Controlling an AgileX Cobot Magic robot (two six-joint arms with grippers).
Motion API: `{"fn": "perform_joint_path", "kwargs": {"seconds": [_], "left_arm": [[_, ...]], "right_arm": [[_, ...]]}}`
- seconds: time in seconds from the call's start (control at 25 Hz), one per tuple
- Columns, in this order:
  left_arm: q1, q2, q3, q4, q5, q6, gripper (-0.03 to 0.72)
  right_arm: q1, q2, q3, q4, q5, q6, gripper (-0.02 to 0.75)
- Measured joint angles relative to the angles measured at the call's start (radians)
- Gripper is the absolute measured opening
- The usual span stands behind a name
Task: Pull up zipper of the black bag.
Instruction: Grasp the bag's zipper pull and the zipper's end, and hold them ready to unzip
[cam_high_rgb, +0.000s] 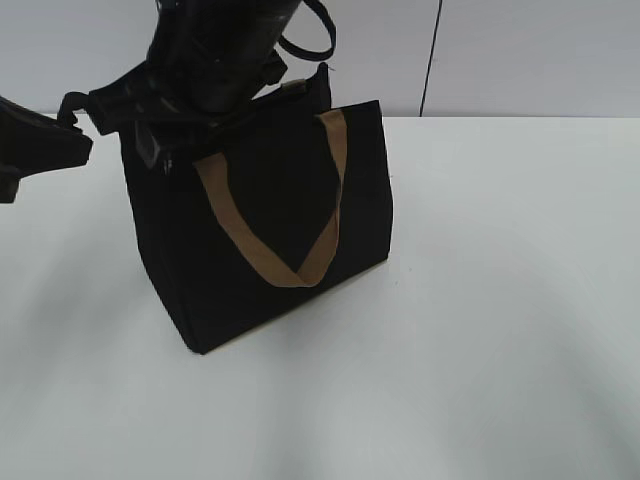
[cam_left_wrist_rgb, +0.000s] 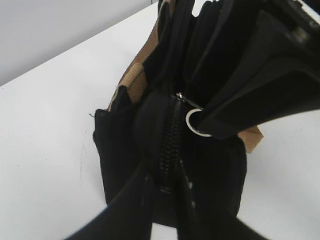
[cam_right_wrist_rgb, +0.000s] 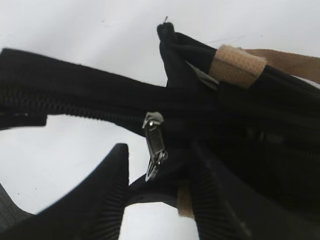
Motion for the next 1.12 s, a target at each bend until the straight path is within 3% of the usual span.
{"fn": "perform_joint_path", "kwargs": {"seconds": [0.2,0.68,0.76,0.92,1.12], "left_arm": [[0.000,0.000,0.000,0.000,-0.001,0.000,0.073],[0.000,0.000,0.000,-0.001,0.001,-0.001,0.073],[0.000,0.000,0.000,-0.001,0.001,-0.001,0.073],[0.000,0.000,0.000,-0.001,0.001,-0.001,0.073],[0.000,-0.001,0.000,-0.001,0.001,-0.001,0.073]], "right_arm": [[0.000,0.004,0.000,0.001,-0.026,0.007,0.253],[0.000,0.030,-0.001,0.008,-0.026,0.011,0.239],[0.000,0.030,-0.002,0.008,-0.026,0.013,0.196],[0.000,0.030,-0.002,-0.003,-0.019,0.014,0.007],[0.000,0.030,-0.002,-0.007,-0.002,0.007,-0.015]]}}
